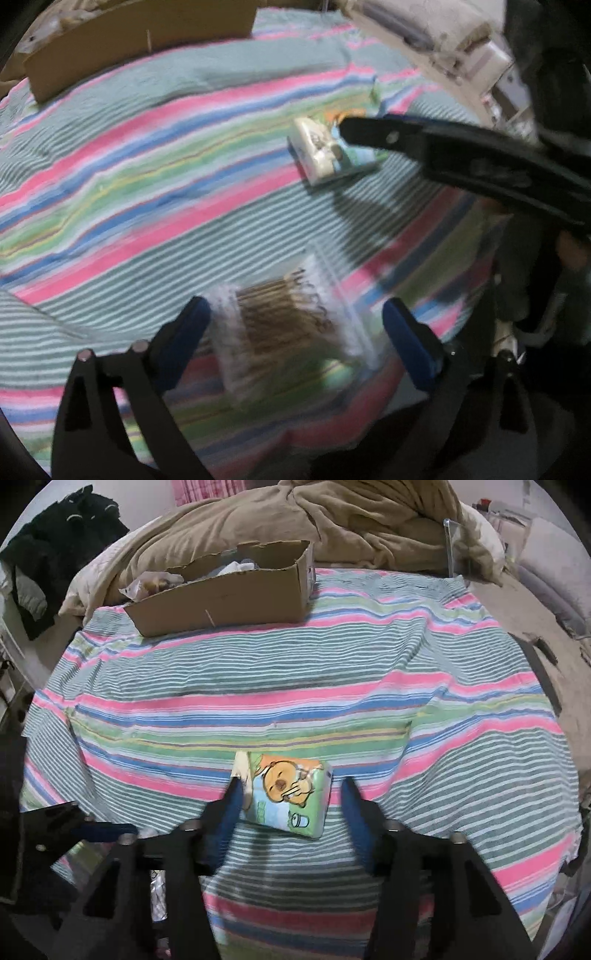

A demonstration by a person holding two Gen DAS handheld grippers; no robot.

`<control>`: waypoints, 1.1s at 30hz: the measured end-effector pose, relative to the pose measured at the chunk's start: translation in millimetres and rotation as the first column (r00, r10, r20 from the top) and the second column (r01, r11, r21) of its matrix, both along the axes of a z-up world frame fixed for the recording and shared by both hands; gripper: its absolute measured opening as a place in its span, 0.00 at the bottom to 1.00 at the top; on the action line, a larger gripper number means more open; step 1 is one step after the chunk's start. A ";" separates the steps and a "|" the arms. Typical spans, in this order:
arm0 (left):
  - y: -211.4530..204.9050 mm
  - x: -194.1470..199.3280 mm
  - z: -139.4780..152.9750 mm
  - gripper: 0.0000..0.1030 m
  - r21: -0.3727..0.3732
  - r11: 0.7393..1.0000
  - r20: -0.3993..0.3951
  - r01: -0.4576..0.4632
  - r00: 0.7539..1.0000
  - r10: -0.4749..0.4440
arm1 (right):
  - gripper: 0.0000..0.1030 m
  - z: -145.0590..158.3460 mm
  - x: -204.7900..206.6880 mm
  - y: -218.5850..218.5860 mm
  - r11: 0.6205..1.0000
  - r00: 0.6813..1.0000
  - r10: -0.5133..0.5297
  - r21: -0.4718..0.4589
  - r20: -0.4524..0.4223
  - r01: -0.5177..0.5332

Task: Organize objects
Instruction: 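Grasp the cartoon tissue pack with the right tool while the left tool grasps the cotton swab bag, then carry the cotton swab bag and cartoon tissue pack into the box with both tools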

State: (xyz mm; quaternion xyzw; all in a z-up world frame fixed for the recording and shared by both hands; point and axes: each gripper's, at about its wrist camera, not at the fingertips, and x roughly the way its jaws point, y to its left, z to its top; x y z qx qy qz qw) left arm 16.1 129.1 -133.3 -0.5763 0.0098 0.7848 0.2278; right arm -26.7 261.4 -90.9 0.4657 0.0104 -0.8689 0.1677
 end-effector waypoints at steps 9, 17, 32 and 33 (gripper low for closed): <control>-6.4 -4.4 -13.7 0.82 -0.025 0.999 0.030 -0.047 0.998 0.047 | 0.66 -11.4 -1.9 -10.8 0.999 0.999 0.032 0.007 0.029 -0.033; -18.4 0.0 -3.3 0.71 0.045 0.996 -0.013 -0.071 0.997 0.071 | 0.66 -22.4 -6.4 -28.5 0.995 0.998 0.049 0.086 0.039 -0.052; -64.3 -9.1 26.4 0.71 0.089 0.980 -0.088 -0.179 0.978 0.187 | 0.47 -14.9 -12.5 -29.5 0.997 0.996 0.074 0.035 0.042 -0.076; -60.6 -11.7 27.5 0.71 0.093 0.978 -0.092 -0.185 0.977 0.194 | 0.45 -12.6 -12.7 -29.0 0.997 0.996 0.075 0.028 0.039 -0.076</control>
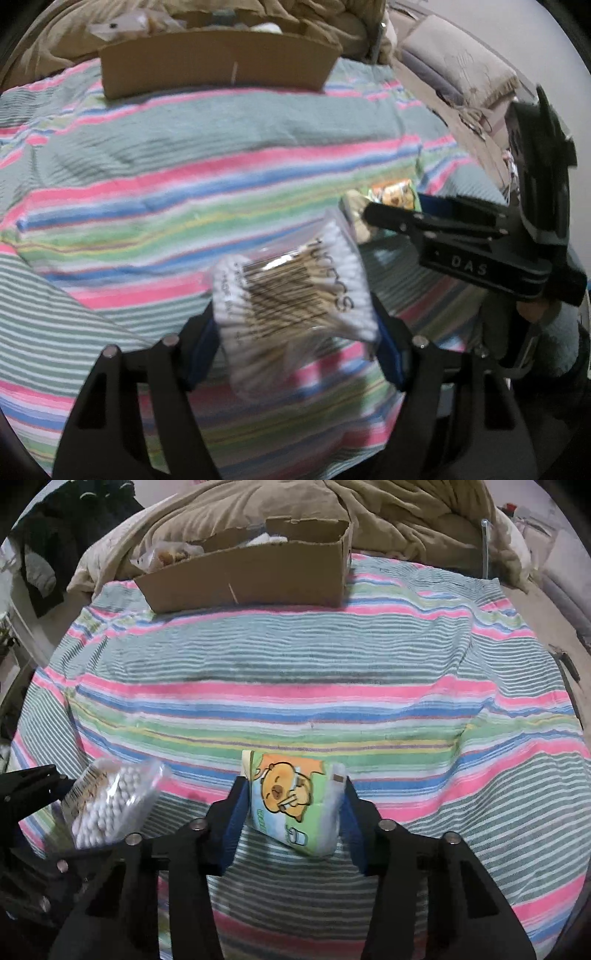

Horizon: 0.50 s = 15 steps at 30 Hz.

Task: Organize objects
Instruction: 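Carry the cotton swab bag and cartoon tissue pack into the box with both tools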

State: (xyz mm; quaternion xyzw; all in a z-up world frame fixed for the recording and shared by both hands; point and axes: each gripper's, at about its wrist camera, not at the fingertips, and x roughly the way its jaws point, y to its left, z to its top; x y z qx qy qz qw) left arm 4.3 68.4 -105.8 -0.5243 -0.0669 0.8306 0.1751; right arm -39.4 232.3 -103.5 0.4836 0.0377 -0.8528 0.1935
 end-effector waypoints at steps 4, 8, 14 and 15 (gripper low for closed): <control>-9.7 -7.0 11.3 0.71 0.018 1.000 -0.015 -0.019 1.000 0.019 | 0.35 10.4 -3.0 -1.6 1.000 1.000 0.005 -0.020 -0.012 -0.005; -13.0 -13.6 24.1 0.71 0.029 0.999 -0.036 -0.028 0.999 0.029 | 0.30 22.2 -8.2 -3.9 0.999 1.000 0.017 -0.038 -0.019 -0.018; -28.1 -21.6 47.6 0.71 0.042 0.997 -0.070 -0.065 0.995 0.068 | 0.30 47.2 -17.2 -4.8 0.998 0.999 0.025 -0.062 -0.046 -0.028; -29.2 -23.5 50.6 0.71 0.042 0.997 -0.074 -0.069 0.995 0.072 | 0.30 51.8 -19.5 -4.9 0.997 0.998 0.026 -0.067 -0.051 -0.029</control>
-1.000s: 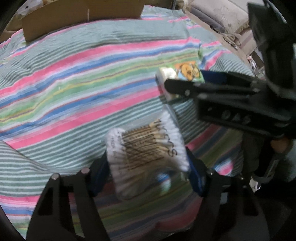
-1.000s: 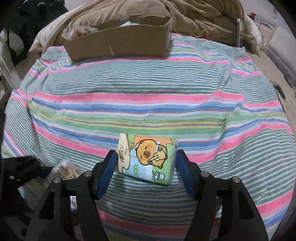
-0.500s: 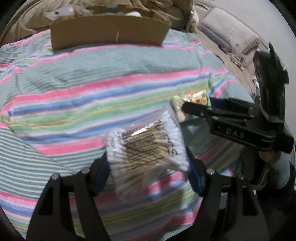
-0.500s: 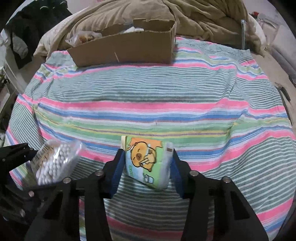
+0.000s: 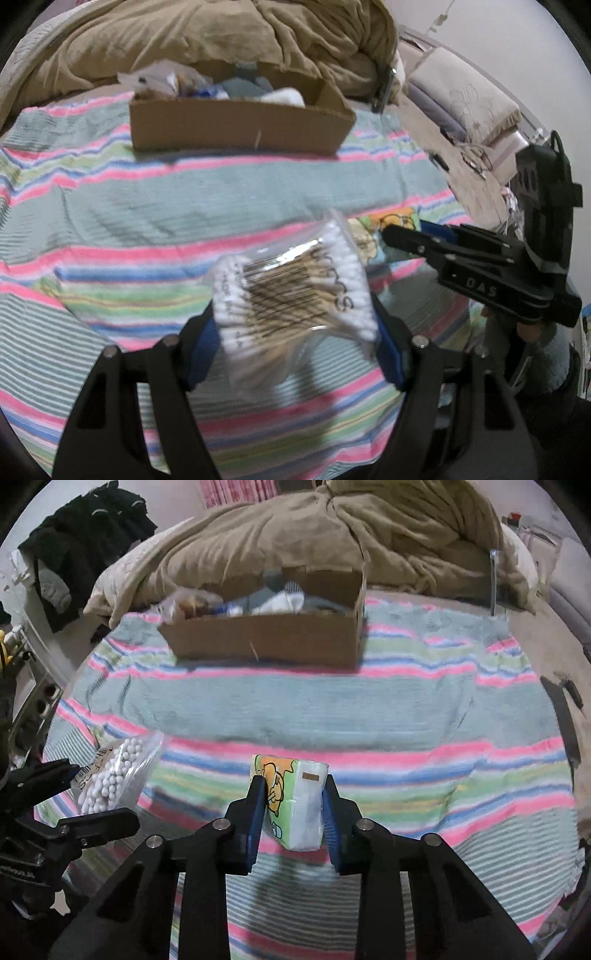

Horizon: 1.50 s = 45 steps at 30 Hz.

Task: Organize objects
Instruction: 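Carry the cotton swab bag and cartoon tissue pack into the box with both tools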

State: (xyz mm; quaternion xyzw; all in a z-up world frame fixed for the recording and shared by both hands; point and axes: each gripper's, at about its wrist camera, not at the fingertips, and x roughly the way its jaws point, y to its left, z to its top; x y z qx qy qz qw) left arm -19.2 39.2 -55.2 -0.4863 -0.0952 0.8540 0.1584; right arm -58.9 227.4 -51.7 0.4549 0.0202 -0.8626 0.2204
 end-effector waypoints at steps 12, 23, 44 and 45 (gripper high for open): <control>-14.2 -31.9 31.3 0.71 -0.012 0.999 -0.056 -0.053 0.997 0.052 | 0.30 37.6 -32.3 -5.3 0.999 0.999 0.011 -0.032 -0.047 -0.013; -23.4 -78.6 46.2 0.71 -0.036 0.995 -0.101 -0.096 0.991 0.092 | 0.30 57.5 -82.1 -6.0 0.999 0.996 0.005 -0.045 -0.086 -0.009; -25.7 -180.5 45.9 0.71 -0.069 0.990 -0.150 -0.122 0.982 0.111 | 0.30 49.3 -173.8 -16.8 0.997 0.996 0.012 -0.072 -0.092 -0.019; -26.0 -184.6 44.3 0.71 -0.067 0.990 -0.148 -0.122 0.983 0.111 | 0.30 49.1 -178.0 -17.8 0.997 0.996 0.010 -0.076 -0.092 -0.017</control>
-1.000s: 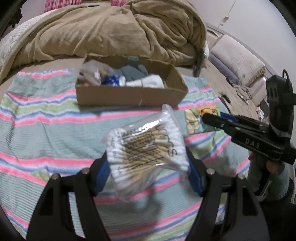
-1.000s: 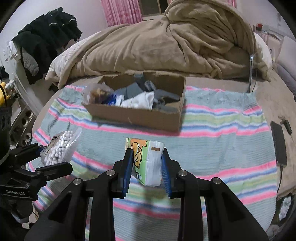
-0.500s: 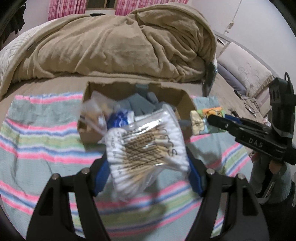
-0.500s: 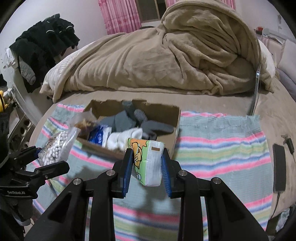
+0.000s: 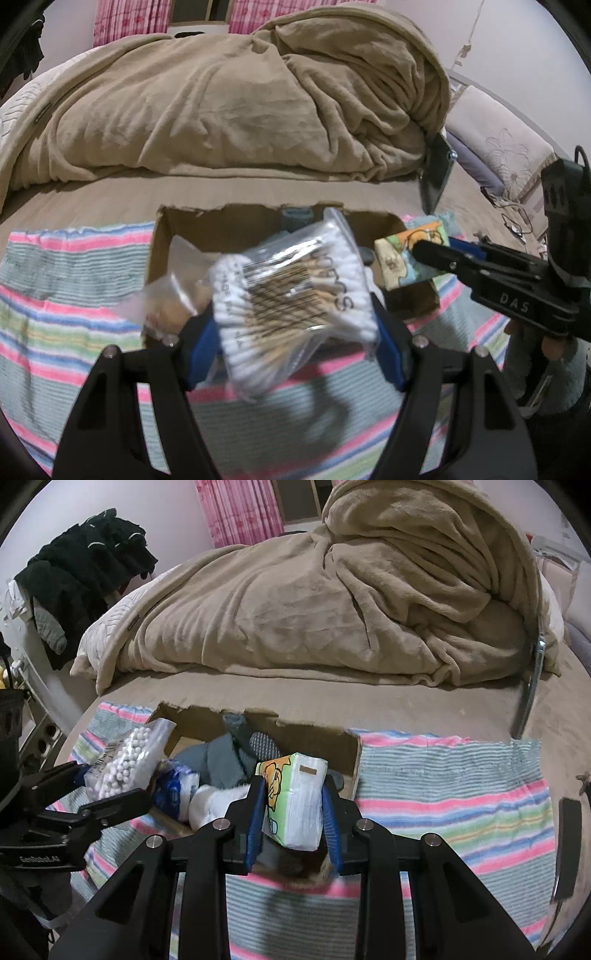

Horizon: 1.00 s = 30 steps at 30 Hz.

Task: Organize objects
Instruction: 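Carry the cotton swab bag and cartoon tissue pack into the box with both tools, then open both tools to release the items in the box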

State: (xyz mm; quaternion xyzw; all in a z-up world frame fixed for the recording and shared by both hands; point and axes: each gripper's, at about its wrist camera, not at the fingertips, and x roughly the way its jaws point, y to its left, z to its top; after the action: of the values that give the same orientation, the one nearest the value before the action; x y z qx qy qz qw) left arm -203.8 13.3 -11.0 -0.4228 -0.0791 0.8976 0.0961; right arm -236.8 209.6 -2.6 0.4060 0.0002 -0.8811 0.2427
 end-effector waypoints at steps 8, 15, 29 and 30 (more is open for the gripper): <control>7.0 -30.3 -15.8 0.71 0.007 1.000 0.028 0.021 0.999 -0.022 | 0.30 -8.9 -22.8 -8.9 1.000 1.000 -0.004 -0.011 0.013 0.004; 16.6 -43.2 -27.5 0.71 -0.021 0.998 0.060 0.054 0.997 -0.052 | 0.32 -25.0 -33.4 -9.3 1.000 0.999 -0.015 -0.009 0.053 0.015; 8.3 -37.7 -16.2 0.77 0.011 1.000 0.066 0.012 0.998 -0.013 | 0.61 -10.9 -19.8 0.3 0.999 0.999 -0.037 -0.028 0.022 0.038; 7.6 -34.7 -14.4 0.80 0.016 1.000 0.064 0.011 0.998 -0.012 | 0.61 -9.3 -17.6 1.0 0.999 0.999 -0.039 -0.027 0.020 0.040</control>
State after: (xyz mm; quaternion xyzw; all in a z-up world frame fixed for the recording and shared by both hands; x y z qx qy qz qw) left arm -238.4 20.9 -25.4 -0.4512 -0.0869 0.8823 0.1021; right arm -254.4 210.6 -11.9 0.4110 -0.0224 -0.8816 0.2309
